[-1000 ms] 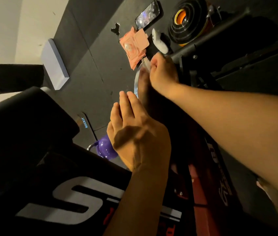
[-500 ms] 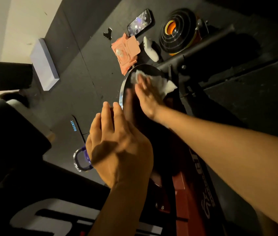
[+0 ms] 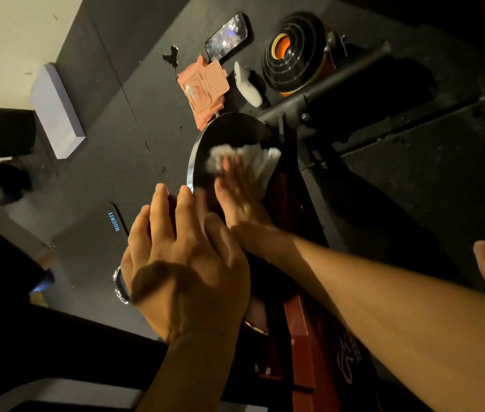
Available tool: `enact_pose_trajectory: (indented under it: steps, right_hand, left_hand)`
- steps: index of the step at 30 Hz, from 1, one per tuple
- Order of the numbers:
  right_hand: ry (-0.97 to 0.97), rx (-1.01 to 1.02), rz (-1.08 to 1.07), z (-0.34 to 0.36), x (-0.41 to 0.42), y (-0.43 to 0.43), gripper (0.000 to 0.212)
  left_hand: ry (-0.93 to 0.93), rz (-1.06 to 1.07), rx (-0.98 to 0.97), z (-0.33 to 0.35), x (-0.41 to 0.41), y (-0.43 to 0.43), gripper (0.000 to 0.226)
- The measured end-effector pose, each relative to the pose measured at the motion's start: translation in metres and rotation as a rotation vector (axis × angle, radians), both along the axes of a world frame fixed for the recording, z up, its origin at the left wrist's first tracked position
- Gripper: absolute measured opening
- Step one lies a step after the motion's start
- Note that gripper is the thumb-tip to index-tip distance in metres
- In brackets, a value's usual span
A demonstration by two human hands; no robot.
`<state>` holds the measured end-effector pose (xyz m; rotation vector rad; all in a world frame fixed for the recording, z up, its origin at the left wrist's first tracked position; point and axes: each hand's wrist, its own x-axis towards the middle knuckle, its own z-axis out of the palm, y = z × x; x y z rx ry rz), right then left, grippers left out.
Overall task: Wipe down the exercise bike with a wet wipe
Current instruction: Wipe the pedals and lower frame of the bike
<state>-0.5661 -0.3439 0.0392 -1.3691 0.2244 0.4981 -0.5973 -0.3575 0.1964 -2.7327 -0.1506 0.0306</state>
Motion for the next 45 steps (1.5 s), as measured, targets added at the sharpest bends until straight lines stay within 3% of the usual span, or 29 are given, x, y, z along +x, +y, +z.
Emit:
enact_pose_trajectory:
  steps: [4, 9, 11, 14, 16, 18, 21, 23, 26, 29, 33, 38, 40, 45]
  right_hand:
    - [0.208, -0.046, -0.181, -0.021, 0.082, -0.014, 0.048]
    - [0.317, -0.143, -0.46, -0.062, 0.08, -0.048, 0.025]
    - [0.396, -0.207, -0.327, -0.081, 0.064, -0.064, 0.037]
    - [0.472, -0.277, 0.181, -0.092, 0.027, -0.074, 0.047]
    - [0.426, -0.319, 0.255, -0.091, 0.014, -0.084, 0.051]
    - [0.402, -0.331, 0.179, -0.096, 0.011, -0.091, 0.047]
    - [0.518, -0.194, -0.036, -0.114, 0.0, -0.096, 0.043]
    - [0.587, -0.097, -0.037, -0.125, -0.011, -0.094, 0.022]
    - [0.676, 0.057, -0.046, -0.128, -0.015, -0.084, 0.026]
    - [0.612, 0.174, -0.161, -0.13, 0.019, -0.079, 0.026]
    - [0.525, 0.087, -0.225, -0.149, 0.083, -0.061, 0.014]
    - [0.555, -0.067, -0.165, -0.134, 0.06, -0.057, 0.041]
    - [0.613, -0.011, -0.311, -0.13, 0.028, -0.059, 0.034]
    - [0.616, -0.037, -0.226, -0.147, 0.021, -0.065, 0.006]
  left_hand:
    - [-0.009, -0.038, -0.016, 0.0, 0.0, 0.001, 0.053]
    - [0.001, -0.021, -0.028, 0.002, -0.001, 0.001, 0.053]
    - [0.039, -0.026, 0.0, 0.001, 0.0, 0.0, 0.056]
    - [0.071, -0.019, 0.032, 0.003, -0.001, 0.0, 0.052]
    - [0.076, -0.021, 0.022, 0.004, -0.001, 0.0, 0.048]
    - [0.077, -0.037, 0.017, 0.004, -0.002, 0.0, 0.047]
    - [0.082, -0.034, 0.03, 0.004, -0.002, 0.002, 0.044]
    - [0.081, -0.037, 0.021, 0.003, -0.002, 0.002, 0.043]
    - [0.076, -0.045, -0.005, 0.004, -0.002, 0.0, 0.045]
    - [0.088, -0.074, -0.006, 0.004, -0.002, 0.004, 0.051]
    - [0.063, -0.074, -0.014, 0.001, -0.002, 0.005, 0.048]
    - [0.079, -0.056, -0.011, 0.003, -0.002, 0.005, 0.05]
    - [0.079, -0.059, -0.01, 0.004, -0.003, 0.003, 0.047]
    - [0.079, -0.066, -0.033, 0.005, -0.002, 0.001, 0.044]
